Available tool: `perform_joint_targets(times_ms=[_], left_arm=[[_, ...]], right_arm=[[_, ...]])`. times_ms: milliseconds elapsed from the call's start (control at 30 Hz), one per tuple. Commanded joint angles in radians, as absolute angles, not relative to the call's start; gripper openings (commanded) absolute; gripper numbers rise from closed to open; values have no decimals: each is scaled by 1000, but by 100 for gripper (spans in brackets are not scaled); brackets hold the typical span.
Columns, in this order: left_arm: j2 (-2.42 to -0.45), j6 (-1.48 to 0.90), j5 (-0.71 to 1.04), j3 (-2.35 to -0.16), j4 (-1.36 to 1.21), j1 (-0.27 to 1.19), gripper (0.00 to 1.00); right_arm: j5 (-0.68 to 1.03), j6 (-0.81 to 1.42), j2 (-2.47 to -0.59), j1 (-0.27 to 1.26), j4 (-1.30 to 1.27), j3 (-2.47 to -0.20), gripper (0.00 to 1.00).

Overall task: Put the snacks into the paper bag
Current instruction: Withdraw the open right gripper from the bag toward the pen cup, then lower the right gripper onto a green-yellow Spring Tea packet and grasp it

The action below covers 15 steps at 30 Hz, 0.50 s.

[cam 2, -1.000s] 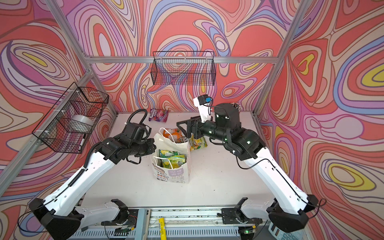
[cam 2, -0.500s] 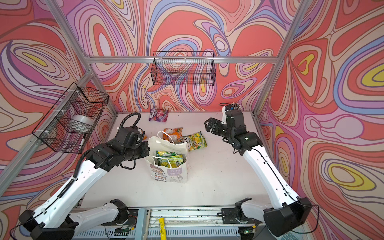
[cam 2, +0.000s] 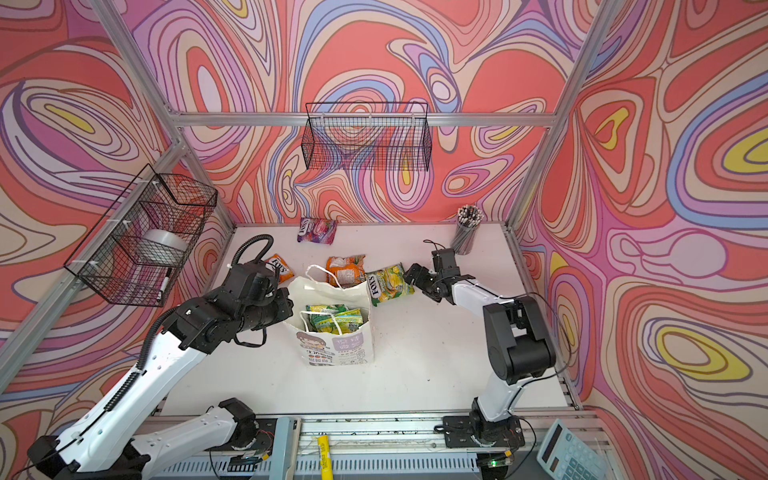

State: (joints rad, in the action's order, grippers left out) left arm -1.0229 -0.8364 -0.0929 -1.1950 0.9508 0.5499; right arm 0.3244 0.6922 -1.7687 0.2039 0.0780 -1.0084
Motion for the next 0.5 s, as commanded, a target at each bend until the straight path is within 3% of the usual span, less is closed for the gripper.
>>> perform_joint_targets(times_ms=[0,100,233,467], left_arm=[[-1000,-881,-99,-1189,960,546,0],[-989,-898,-100,-1187,970,546,0],[-985,-911,-116,-1201,997,546,0],[-997,-923,-131,-1216,1027,546,0]], right_arm=[[382,712,-1829,190,-63,-1012,97],[419,736,-1892,190,-118,-1014,95],[503,777,-1978,191,-200,-1026,84],[555,798,-1986,194,-235,-1007,74]])
